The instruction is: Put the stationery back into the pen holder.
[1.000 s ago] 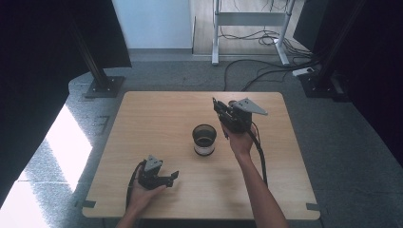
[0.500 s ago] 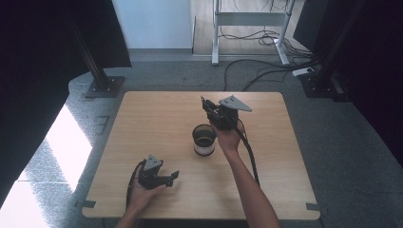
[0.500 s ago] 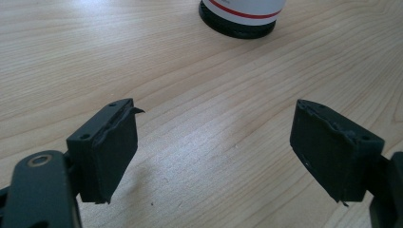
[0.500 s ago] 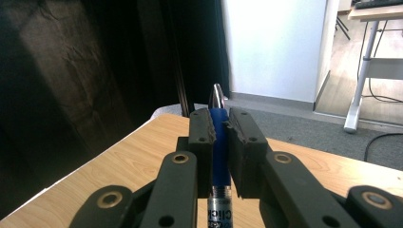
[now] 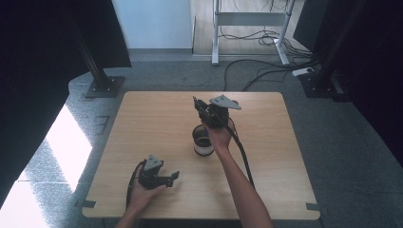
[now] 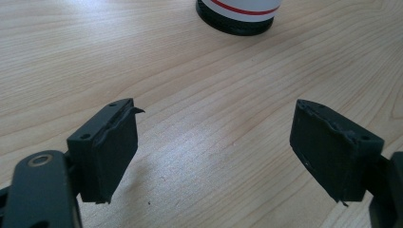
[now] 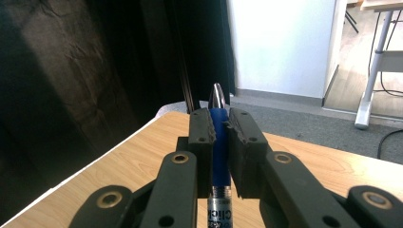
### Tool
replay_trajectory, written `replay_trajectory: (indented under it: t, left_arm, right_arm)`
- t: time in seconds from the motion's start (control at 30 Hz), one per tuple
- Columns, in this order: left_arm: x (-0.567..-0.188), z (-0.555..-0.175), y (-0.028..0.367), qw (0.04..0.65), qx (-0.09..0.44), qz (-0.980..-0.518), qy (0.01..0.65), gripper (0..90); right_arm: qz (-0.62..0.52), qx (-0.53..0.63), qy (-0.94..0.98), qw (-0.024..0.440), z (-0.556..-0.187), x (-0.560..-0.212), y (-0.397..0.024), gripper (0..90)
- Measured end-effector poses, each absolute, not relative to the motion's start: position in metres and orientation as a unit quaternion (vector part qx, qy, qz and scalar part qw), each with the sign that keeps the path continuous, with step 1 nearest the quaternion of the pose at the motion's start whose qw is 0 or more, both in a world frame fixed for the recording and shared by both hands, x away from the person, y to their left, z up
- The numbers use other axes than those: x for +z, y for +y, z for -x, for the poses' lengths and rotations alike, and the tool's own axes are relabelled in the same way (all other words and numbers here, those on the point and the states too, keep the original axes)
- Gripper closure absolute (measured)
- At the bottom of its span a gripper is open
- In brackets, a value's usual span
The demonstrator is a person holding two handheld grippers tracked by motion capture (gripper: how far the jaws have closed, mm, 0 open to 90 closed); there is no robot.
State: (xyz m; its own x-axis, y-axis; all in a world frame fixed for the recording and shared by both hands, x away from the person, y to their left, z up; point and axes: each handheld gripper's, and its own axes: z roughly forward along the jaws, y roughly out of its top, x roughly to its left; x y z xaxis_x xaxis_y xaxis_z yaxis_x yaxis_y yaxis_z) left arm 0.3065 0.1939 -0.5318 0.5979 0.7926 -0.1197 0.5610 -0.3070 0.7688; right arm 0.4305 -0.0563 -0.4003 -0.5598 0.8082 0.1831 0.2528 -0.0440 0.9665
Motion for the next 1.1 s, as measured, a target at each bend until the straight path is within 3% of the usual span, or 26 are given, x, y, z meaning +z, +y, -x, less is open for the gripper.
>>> replay_trajectory:
  t: [1.1]
  left_arm:
    - [-0.533,-0.309,0.197,0.404,0.138,-0.797,0.428,16.9]
  right_arm:
    - [-0.416,0.563,0.666,0.257,-0.452,-0.441,-0.051,78.4]
